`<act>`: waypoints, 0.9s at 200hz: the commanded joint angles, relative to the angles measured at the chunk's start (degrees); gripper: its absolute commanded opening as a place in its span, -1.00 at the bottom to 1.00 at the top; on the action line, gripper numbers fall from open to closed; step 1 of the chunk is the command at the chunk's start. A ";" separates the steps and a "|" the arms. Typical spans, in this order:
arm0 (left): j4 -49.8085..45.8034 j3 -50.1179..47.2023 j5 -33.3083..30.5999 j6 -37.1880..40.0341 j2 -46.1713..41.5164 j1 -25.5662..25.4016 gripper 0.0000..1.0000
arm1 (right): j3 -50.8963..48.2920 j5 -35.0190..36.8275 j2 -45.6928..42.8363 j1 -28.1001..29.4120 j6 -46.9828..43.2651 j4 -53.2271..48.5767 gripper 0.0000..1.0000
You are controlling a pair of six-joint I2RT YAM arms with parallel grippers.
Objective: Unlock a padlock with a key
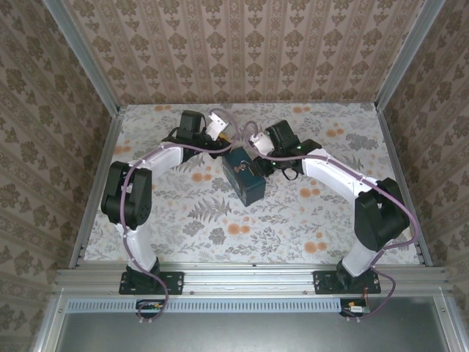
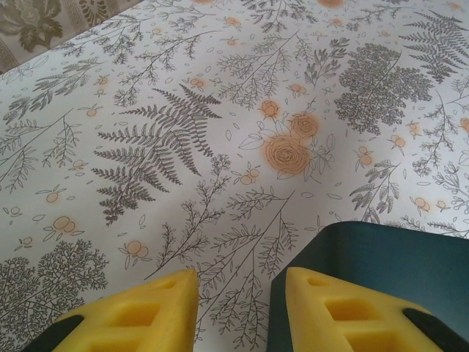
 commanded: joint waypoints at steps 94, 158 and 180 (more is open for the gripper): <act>-8.12 1.50 8.59 -0.55 3.86 0.66 -0.51 | -2.74 2.19 1.32 3.94 4.07 18.78 -0.71; -8.39 0.10 15.46 -4.88 2.53 1.28 -0.61 | -1.52 1.03 6.72 4.32 -1.23 20.90 -0.67; -8.49 0.34 16.86 -6.69 2.65 1.36 -0.64 | 3.41 0.56 8.78 4.57 1.11 15.60 -0.67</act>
